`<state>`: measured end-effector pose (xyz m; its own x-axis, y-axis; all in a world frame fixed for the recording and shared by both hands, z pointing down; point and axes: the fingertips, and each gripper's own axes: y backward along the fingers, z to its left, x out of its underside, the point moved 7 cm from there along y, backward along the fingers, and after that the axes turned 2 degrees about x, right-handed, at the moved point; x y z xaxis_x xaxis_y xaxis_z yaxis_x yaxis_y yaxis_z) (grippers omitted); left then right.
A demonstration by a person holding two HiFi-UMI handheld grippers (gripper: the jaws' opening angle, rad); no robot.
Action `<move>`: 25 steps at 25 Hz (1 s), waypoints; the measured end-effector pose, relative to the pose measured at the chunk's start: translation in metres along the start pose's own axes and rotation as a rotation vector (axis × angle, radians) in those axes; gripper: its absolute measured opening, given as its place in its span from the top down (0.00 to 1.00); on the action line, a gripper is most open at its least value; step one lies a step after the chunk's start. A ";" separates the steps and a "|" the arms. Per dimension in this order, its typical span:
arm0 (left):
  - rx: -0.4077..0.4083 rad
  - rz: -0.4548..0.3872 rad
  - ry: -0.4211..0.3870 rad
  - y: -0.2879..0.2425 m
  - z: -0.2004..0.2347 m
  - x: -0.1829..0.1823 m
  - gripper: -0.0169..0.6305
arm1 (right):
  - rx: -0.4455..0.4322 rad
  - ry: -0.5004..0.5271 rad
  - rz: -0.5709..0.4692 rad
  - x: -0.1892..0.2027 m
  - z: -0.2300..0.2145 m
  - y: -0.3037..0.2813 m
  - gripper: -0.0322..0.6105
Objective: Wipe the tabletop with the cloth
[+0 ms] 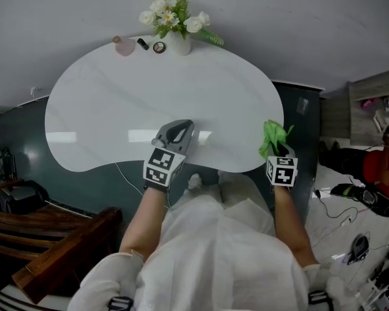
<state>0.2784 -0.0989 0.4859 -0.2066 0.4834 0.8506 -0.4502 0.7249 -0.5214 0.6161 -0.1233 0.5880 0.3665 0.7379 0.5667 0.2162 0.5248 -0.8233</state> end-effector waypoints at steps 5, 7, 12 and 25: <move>-0.032 0.011 0.017 0.051 0.006 0.029 0.94 | -0.001 -0.080 0.009 0.018 0.043 0.013 0.82; -0.046 0.016 0.025 0.072 0.007 0.043 0.94 | -0.028 -0.051 0.002 0.017 0.073 0.013 0.82; -0.067 0.030 0.034 0.114 0.008 0.070 0.94 | -0.118 0.062 -0.027 -0.007 0.159 0.001 0.82; -0.107 0.030 0.036 0.172 0.009 0.101 0.94 | -0.376 0.520 -0.071 -0.040 0.325 -0.007 0.82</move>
<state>0.1723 0.0698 0.4831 -0.1863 0.5215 0.8327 -0.3487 0.7573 -0.5522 0.3059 -0.0182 0.5814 0.7101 0.3553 0.6079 0.5238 0.3103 -0.7933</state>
